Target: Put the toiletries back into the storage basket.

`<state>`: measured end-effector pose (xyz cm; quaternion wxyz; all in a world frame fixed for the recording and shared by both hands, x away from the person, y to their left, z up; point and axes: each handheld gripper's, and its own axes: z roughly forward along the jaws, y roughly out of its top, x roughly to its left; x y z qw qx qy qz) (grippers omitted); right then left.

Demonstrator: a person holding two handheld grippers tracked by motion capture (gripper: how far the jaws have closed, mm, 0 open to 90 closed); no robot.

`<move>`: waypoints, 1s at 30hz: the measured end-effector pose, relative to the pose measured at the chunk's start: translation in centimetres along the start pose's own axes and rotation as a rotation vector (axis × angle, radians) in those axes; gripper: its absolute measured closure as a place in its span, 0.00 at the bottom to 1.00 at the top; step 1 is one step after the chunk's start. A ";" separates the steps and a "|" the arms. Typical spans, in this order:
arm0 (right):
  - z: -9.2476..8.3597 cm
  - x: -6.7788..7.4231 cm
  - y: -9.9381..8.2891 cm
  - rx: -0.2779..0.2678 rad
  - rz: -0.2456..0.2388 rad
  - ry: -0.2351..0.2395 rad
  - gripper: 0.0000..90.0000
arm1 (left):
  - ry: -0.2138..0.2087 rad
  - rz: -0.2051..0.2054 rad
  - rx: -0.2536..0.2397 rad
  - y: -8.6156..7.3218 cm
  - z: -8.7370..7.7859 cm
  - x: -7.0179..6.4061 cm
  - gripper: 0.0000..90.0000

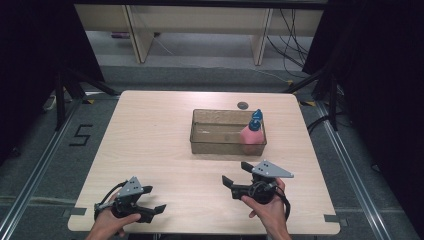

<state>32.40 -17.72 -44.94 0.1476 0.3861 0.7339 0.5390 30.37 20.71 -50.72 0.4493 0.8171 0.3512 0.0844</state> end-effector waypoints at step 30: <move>-0.6 1.3 -2.7 0.039 -0.022 0.022 0.17 | 0.011 0.015 -0.004 0.1 -0.1 -0.1 0.16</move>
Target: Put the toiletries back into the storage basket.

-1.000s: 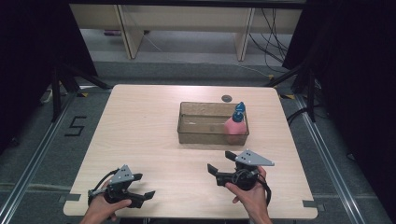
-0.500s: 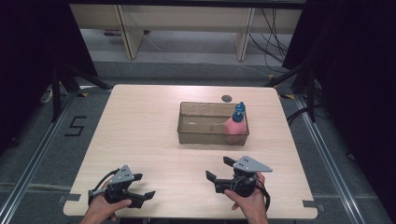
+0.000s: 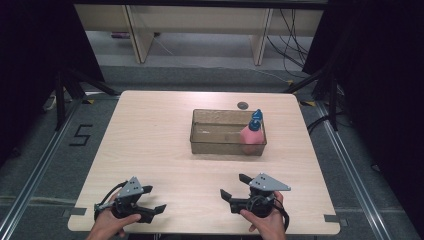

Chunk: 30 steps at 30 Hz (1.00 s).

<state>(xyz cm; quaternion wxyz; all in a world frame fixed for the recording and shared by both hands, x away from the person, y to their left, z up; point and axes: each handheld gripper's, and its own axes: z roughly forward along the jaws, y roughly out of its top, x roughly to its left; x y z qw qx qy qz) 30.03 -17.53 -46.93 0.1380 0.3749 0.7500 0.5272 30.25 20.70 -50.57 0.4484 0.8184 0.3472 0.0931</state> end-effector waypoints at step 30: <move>-2.0 0.4 -2.0 0.034 0.078 -0.042 0.17 | 0.012 0.037 0.007 0.1 -0.4 -0.6 0.16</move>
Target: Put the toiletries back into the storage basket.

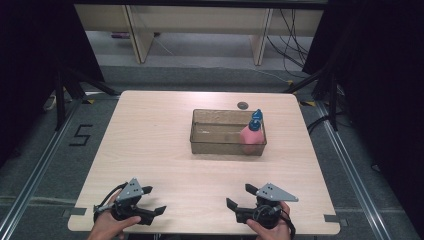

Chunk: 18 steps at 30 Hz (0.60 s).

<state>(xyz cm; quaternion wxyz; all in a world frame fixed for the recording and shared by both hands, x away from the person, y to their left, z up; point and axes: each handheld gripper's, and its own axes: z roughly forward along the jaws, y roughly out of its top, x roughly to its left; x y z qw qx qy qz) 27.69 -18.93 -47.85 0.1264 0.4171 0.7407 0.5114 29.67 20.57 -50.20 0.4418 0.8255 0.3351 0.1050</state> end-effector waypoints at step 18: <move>-1.3 -0.1 -1.1 0.031 -0.023 -0.028 0.17 | -0.009 0.005 -0.004 0.0 -0.1 -0.2 0.16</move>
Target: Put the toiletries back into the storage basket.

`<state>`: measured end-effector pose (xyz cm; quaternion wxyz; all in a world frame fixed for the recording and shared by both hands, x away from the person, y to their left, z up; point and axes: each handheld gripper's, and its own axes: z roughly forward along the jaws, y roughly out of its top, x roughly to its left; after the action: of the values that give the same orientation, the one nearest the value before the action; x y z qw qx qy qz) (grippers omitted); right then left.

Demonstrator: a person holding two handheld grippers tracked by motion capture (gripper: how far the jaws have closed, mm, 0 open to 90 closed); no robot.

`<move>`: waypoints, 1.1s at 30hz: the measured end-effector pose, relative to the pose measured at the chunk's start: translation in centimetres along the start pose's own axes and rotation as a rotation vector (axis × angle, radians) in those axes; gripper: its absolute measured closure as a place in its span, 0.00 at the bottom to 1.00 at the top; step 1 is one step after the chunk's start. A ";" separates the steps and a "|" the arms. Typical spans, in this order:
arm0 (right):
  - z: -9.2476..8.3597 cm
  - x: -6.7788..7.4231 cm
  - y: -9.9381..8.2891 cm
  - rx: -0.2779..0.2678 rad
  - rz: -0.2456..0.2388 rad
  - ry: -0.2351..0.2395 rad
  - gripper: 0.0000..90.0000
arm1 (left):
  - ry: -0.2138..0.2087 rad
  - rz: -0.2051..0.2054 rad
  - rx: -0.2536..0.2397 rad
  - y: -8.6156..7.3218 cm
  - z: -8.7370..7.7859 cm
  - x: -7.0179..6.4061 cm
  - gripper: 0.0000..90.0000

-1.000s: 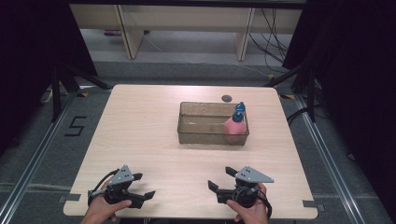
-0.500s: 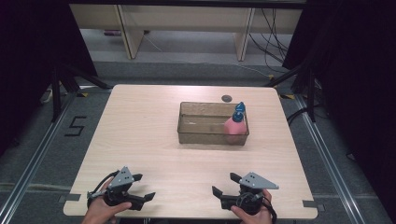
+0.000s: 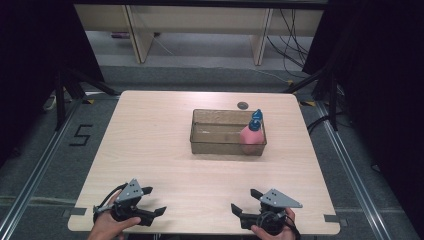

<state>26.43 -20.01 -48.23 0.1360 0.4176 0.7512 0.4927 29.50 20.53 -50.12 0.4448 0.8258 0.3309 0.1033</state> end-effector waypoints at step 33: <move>-1.3 0.2 -1.7 0.034 -0.060 -0.011 0.17 | -0.001 0.004 -0.002 0.0 0.0 0.0 0.16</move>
<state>24.69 -20.97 -48.97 0.1477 0.4001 0.7708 0.4733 29.54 20.53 -50.13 0.4454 0.8261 0.3291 0.1041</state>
